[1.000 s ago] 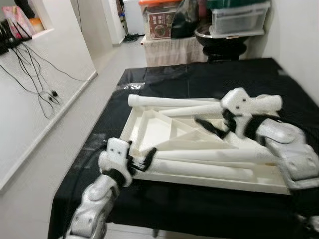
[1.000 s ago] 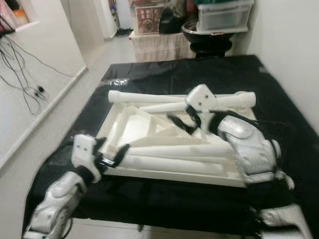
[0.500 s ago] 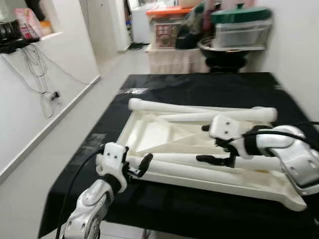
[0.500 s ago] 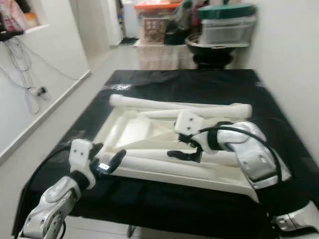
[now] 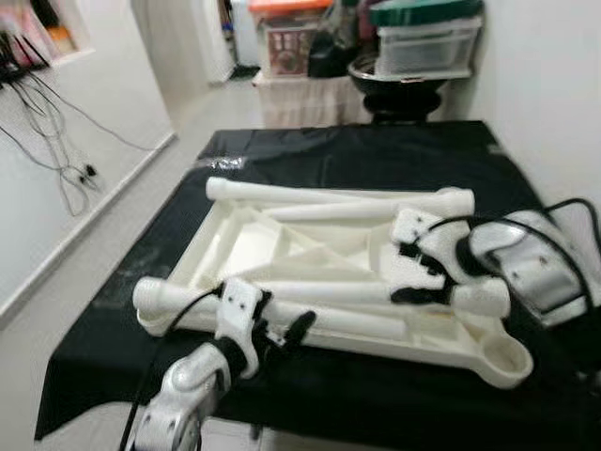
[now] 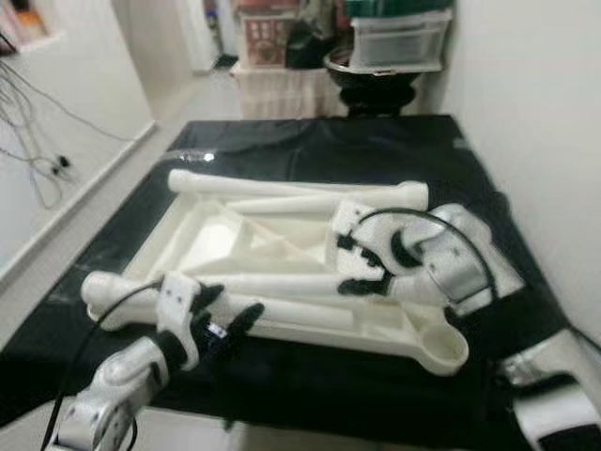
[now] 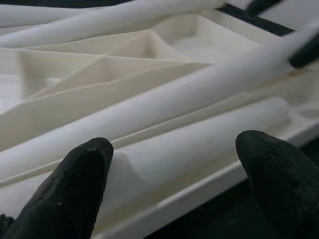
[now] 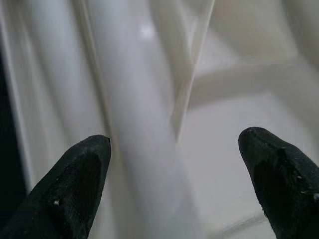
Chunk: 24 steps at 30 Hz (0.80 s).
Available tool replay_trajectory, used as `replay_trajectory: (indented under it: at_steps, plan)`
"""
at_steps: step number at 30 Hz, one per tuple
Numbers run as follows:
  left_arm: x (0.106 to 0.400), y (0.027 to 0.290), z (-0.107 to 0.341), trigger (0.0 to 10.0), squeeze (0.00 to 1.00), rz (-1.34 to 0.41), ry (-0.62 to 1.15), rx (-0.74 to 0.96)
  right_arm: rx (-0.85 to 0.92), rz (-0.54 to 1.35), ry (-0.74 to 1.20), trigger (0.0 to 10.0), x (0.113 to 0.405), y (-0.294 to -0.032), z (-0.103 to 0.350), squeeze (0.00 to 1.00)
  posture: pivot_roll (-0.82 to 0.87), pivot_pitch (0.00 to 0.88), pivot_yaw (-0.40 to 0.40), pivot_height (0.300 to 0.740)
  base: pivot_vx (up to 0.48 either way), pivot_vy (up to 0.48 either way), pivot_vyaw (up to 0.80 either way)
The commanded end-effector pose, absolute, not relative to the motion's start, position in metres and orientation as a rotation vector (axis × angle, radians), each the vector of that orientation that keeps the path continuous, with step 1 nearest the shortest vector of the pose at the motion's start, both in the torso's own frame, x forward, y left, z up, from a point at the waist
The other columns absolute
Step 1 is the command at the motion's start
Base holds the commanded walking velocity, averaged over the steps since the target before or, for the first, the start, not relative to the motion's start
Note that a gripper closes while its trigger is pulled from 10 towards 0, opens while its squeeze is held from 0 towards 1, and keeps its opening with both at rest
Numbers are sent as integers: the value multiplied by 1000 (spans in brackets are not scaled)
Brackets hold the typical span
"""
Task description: Building children table
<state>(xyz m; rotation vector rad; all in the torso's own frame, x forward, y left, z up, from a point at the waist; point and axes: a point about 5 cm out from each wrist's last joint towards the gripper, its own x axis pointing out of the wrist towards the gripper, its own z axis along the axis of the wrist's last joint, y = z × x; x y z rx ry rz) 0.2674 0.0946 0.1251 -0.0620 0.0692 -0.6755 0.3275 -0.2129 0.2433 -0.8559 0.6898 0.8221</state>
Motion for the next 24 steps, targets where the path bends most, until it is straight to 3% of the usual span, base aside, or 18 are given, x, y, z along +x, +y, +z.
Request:
replay_trajectory:
  at_steps: [1,7,13,23,24]
  plan:
    - [262,97,117,10000,0,-714,123,-54,-844,903,691,10000,327,-203,248,0,-94,83,60,740,0,0,0]
    - [258,97,115,10000,0,-730,145,-50,-801,978,767,10000,328,-194,242,0,-96,90,58,740,0,0,0]
    - [257,97,115,10000,0,-725,152,-45,-874,979,880,10000,328,-194,231,0,-96,96,48,740,0,0,0]
    - [256,95,115,10000,0,-730,157,-29,-928,832,1001,10000,339,-208,223,0,-101,98,39,740,0,0,0]
    - [256,95,115,10000,0,-731,157,-27,-933,823,1007,5608,339,-210,222,0,-103,97,38,740,0,0,0]
